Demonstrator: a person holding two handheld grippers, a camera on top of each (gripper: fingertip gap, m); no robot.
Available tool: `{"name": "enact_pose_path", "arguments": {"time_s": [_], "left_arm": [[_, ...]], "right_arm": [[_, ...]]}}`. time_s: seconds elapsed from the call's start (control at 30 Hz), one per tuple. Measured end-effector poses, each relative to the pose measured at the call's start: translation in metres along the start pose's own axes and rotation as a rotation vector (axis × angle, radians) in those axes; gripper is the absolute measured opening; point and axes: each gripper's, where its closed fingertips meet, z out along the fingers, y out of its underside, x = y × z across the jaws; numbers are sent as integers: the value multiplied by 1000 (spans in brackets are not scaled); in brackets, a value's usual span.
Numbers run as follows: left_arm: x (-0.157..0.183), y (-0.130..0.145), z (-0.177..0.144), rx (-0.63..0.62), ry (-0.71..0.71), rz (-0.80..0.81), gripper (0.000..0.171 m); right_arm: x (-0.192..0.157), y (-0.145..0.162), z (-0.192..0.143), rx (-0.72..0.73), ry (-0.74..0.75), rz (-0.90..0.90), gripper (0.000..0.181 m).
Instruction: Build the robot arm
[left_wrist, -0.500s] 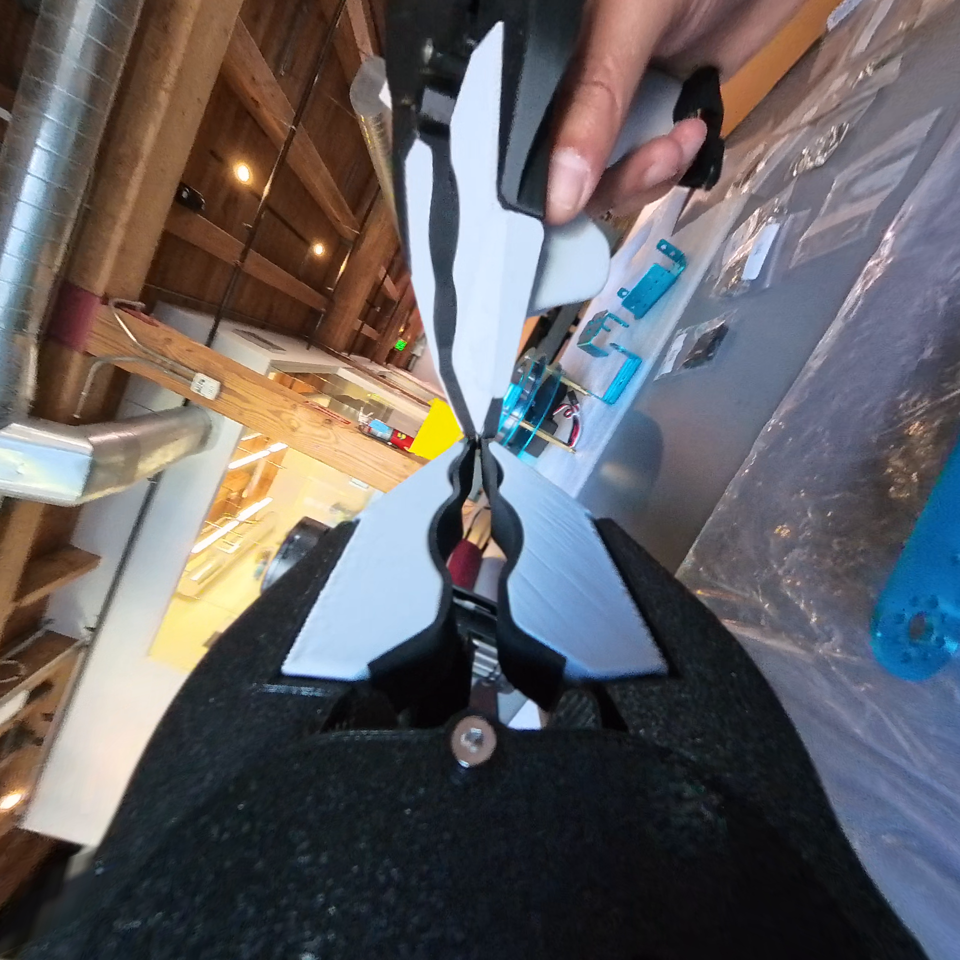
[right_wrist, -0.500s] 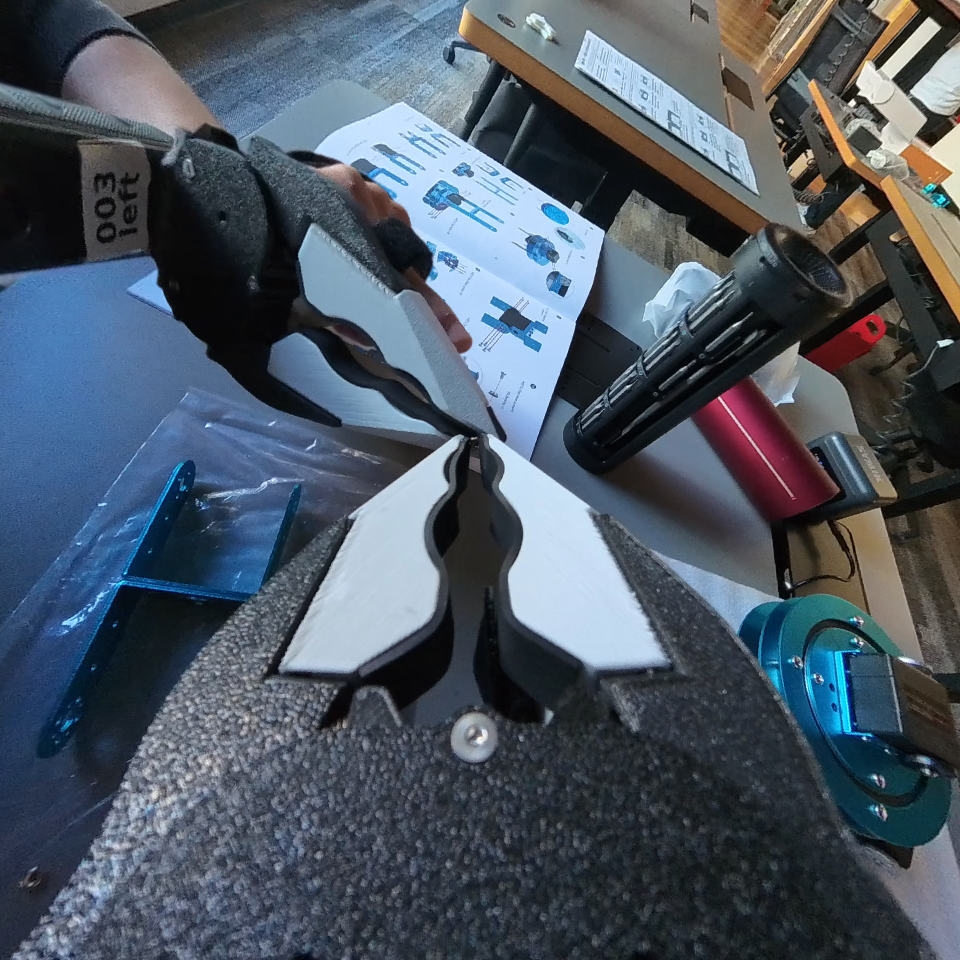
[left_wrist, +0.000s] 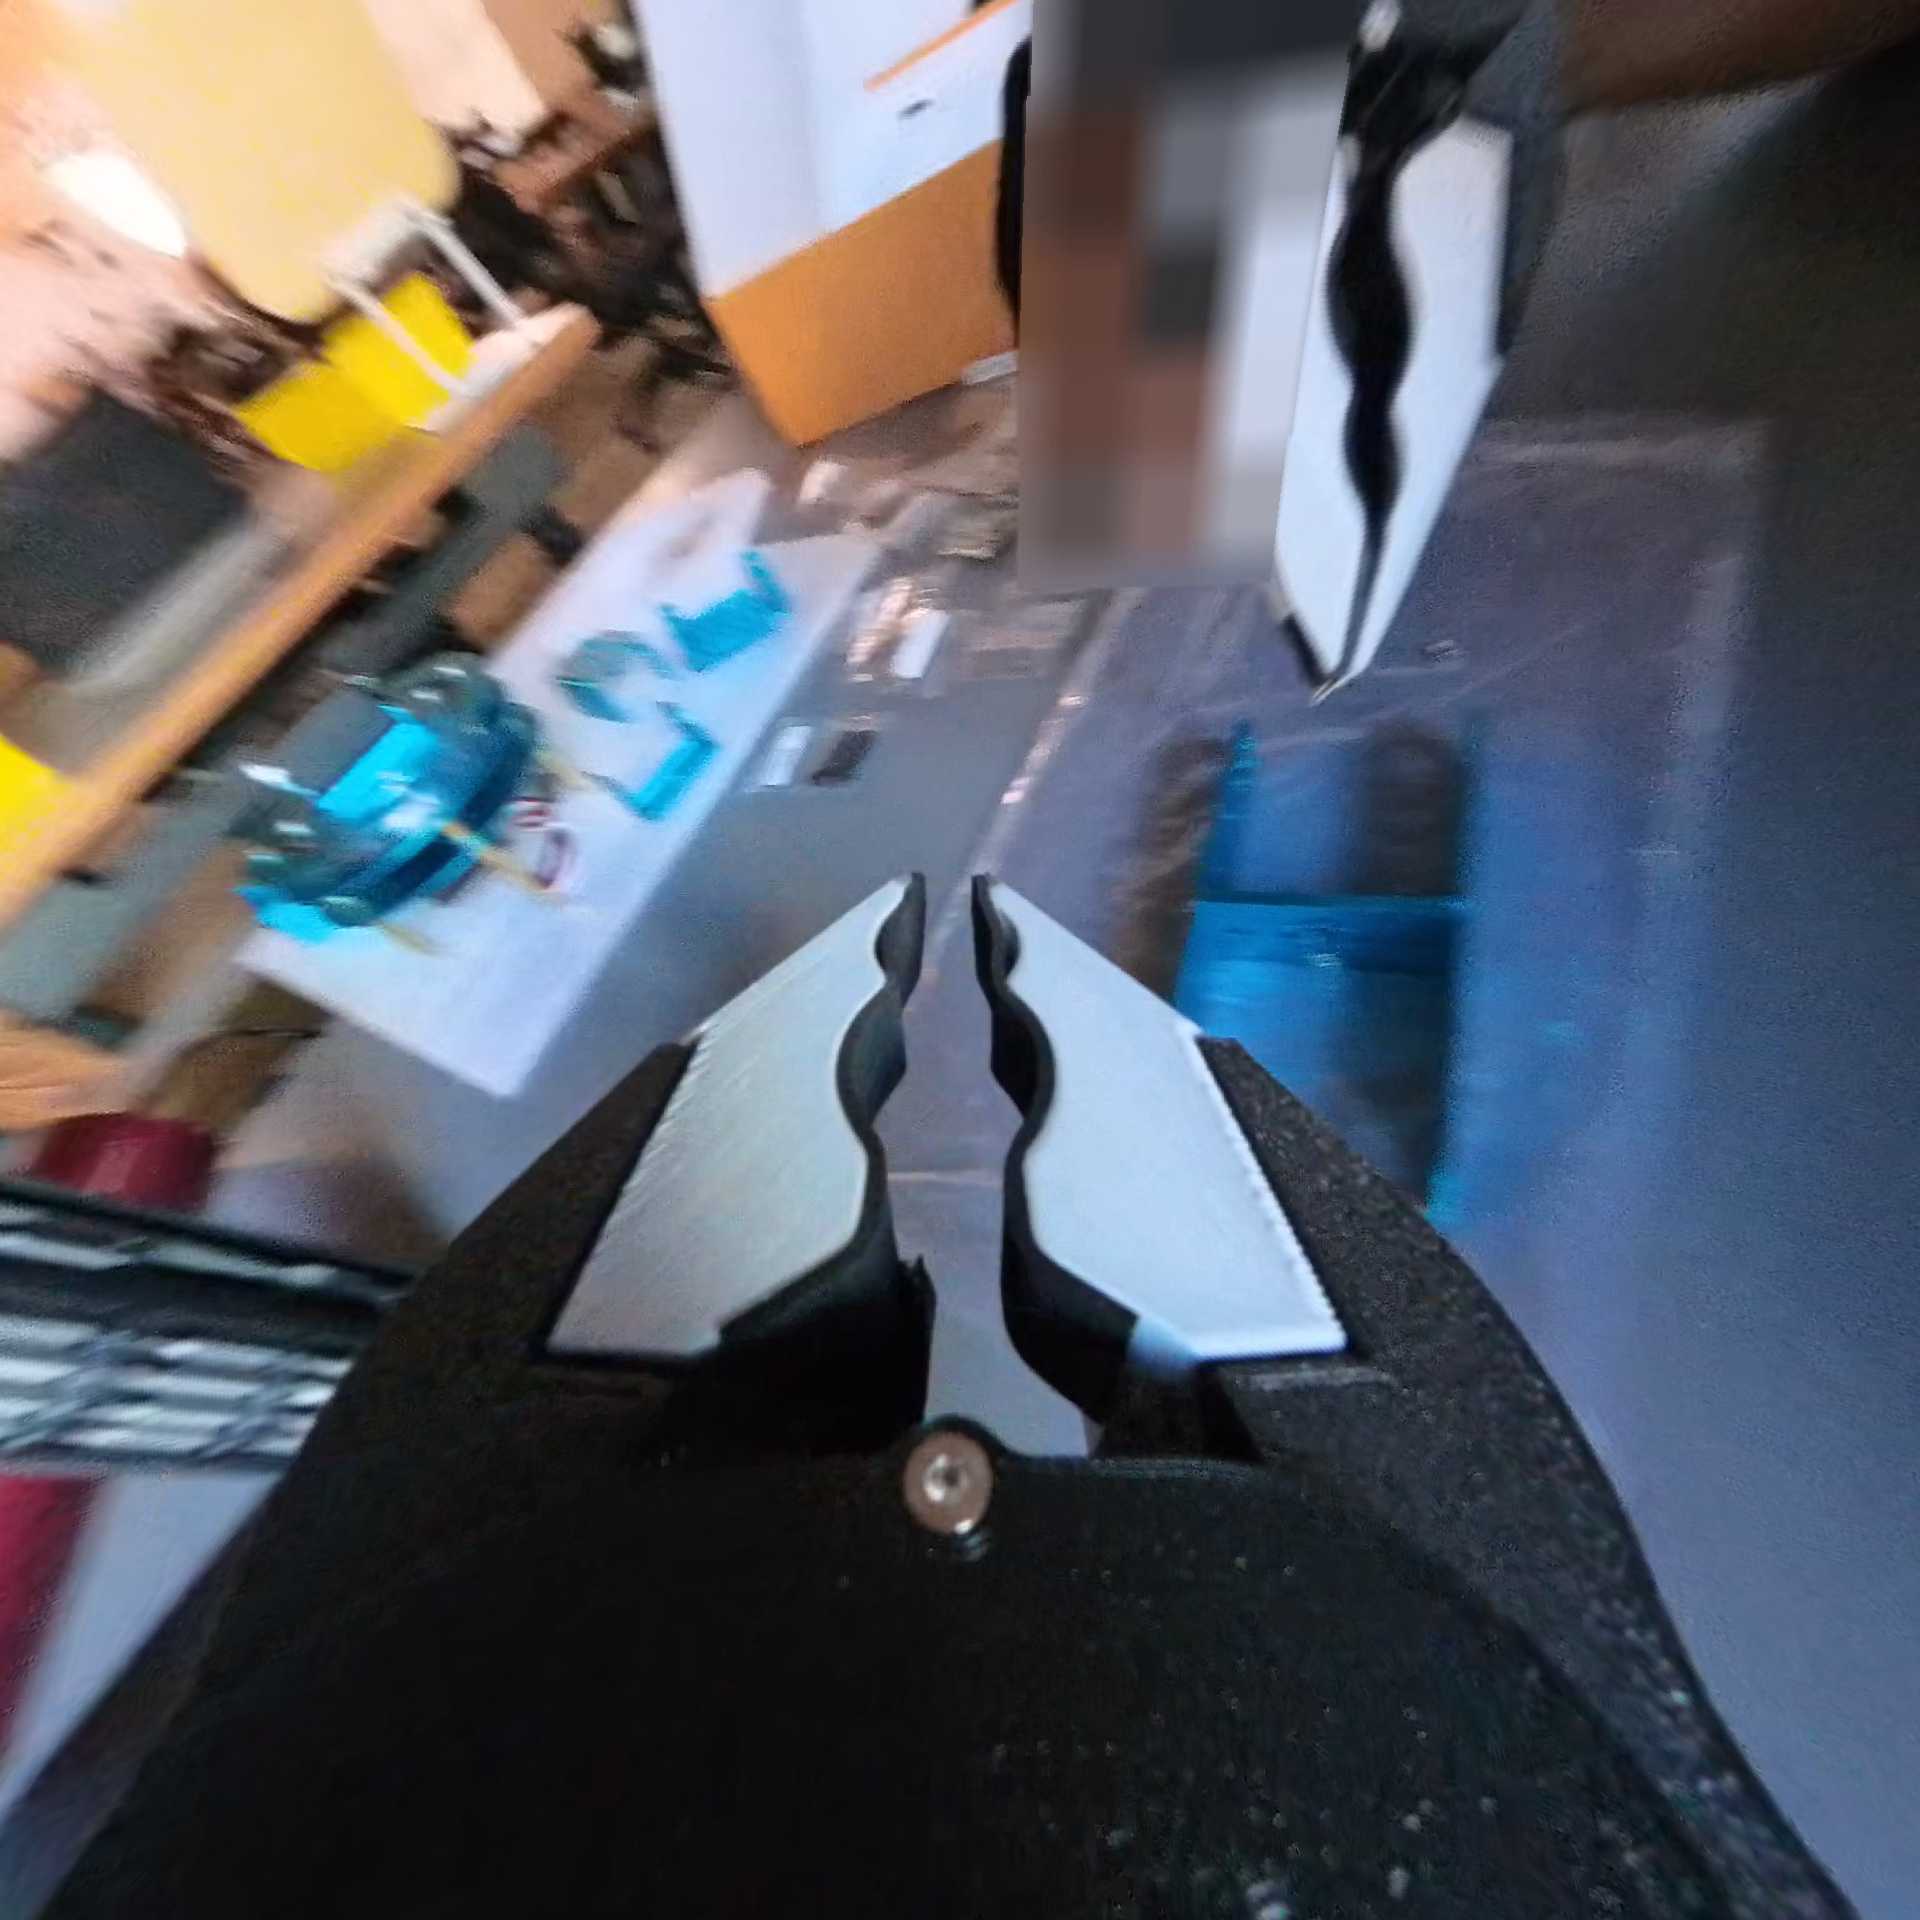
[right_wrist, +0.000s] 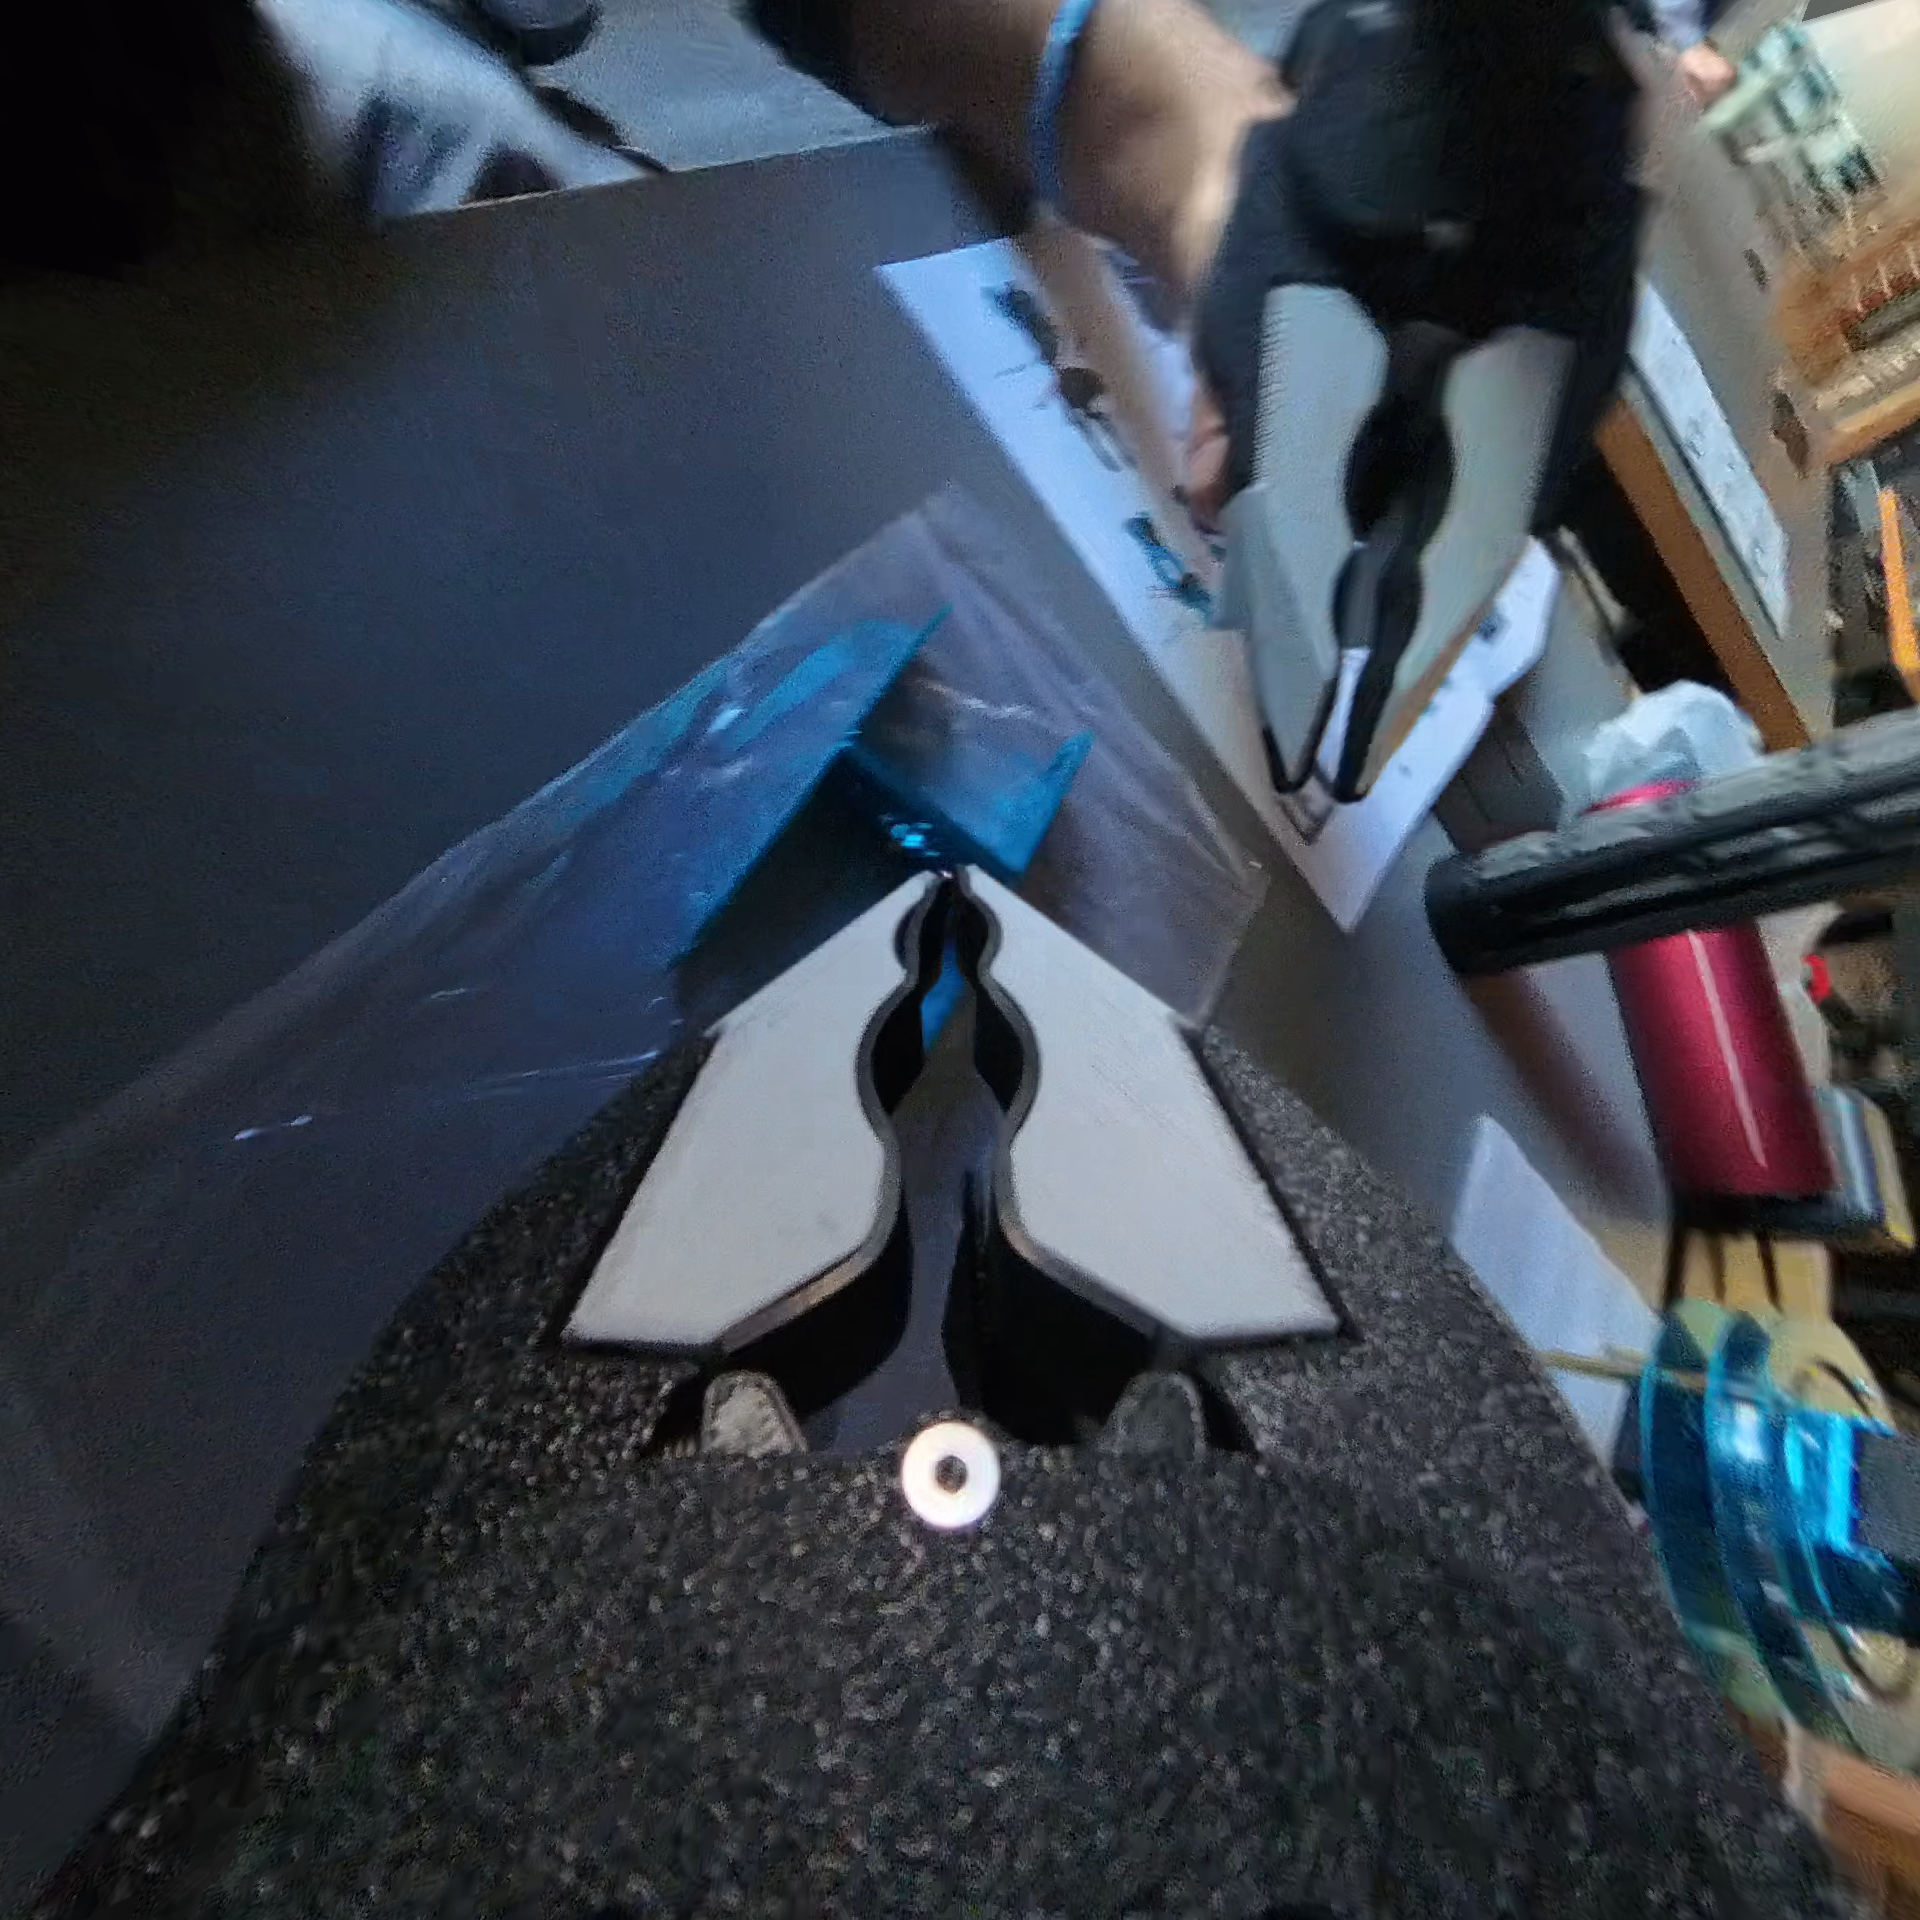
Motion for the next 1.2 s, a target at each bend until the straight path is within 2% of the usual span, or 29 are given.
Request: {"name": "enact_pose_path", "arguments": {"time_s": [0.1, 0.17, 0.3, 0.6, 0.7, 0.9, 1.2], "left_arm": [[51, 2, -7, -21, 321, -95, 8], [63, 16, -2, -96, 383, -95, 8], [77, 40, 9, -210, 426, -43, 8], [73, 41, 12, -259, 388, 72, 9], [73, 32, 10, -237, 414, 56, 9], [86, 32, 17, -279, 491, 87, 9], [86, 32, 23, -281, 497, 88, 9]], "right_arm": [[-12, 4, 10, 22, -60, -64, 0], [-16, 5, 18, 51, -107, -87, 0], [-19, 13, 33, 43, -156, -129, 0], [-16, 16, 37, 45, -206, -157, 0], [-15, 18, 39, 36, -212, -172, 0], [-14, 13, 39, 62, -222, -176, 0], [-12, 12, 42, 68, -221, -183, 0]]}}
